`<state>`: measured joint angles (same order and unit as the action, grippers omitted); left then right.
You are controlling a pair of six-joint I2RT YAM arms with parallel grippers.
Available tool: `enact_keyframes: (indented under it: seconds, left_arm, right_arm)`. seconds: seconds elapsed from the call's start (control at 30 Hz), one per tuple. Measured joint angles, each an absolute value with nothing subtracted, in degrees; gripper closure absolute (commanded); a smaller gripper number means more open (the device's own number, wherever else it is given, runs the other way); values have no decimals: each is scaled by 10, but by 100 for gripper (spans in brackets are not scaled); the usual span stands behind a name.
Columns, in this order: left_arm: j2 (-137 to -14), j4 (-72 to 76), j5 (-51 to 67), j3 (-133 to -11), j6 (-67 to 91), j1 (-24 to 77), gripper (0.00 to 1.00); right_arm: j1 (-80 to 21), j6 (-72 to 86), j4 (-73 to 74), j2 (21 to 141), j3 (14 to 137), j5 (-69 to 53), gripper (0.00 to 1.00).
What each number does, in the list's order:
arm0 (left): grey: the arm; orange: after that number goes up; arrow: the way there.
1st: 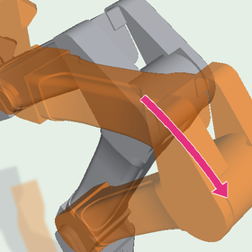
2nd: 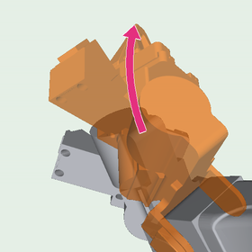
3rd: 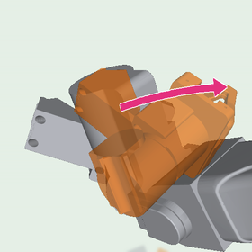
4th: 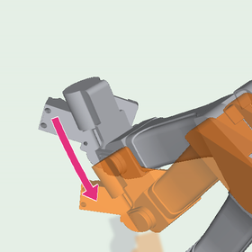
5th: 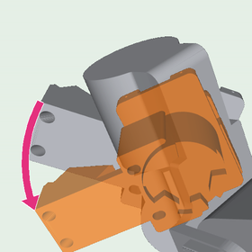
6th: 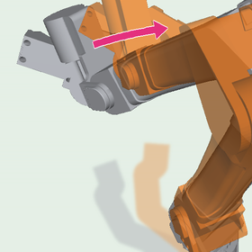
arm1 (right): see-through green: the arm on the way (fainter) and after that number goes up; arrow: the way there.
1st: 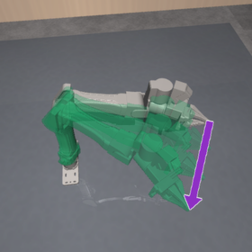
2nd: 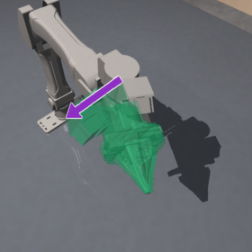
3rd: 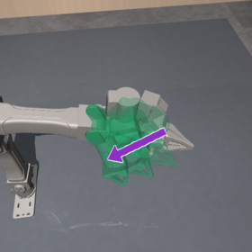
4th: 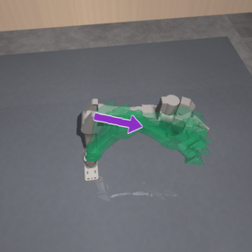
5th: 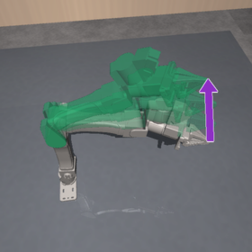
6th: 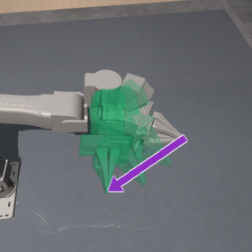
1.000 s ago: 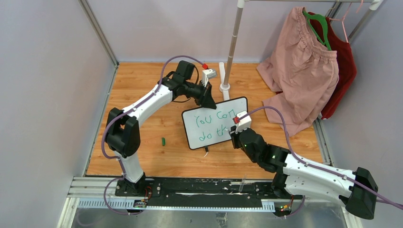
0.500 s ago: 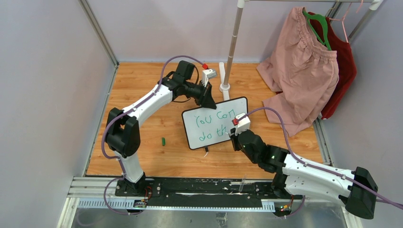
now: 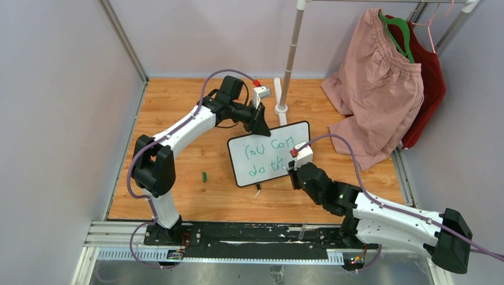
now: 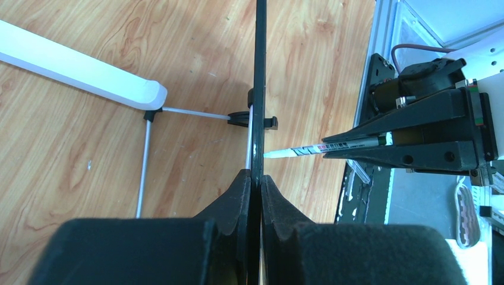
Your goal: Write a sentence on the whiteboard
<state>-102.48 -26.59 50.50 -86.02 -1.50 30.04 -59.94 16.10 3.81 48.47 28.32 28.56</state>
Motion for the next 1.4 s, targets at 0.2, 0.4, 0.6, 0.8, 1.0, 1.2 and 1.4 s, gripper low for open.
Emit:
enact_keyframes:
  seconds: [0.2,0.4,0.6,0.8,1.0,1.2,1.4]
  left_arm:
    - [-1025,-266,505,-860,-15,300,100]
    - [-1025,-266,505,-860,-15,300,100]
    - [-1025,-266,505,-860,-15,300,100]
    - [-1025,-266,505,-860,-15,300,100]
    - [-1025,-265,503,-860,-15,300,100]
    - [-1025,-260,503,-858,-15,300,100]
    - [-1023,-253,503,-853,-15,300,100]
  right_arm:
    - [-599,165,48,483,281,290,100]
    - [-599,164,41,439,269,265,100]
    - [-599,155,25,356,261,234,100]
    - [-599,140,26,314,258,233,100]
    - [-599,128,31,276,232,247,100]
    - [-599,125,36,263,226,275,100]
    - [-599,124,40,262,226,305,100]
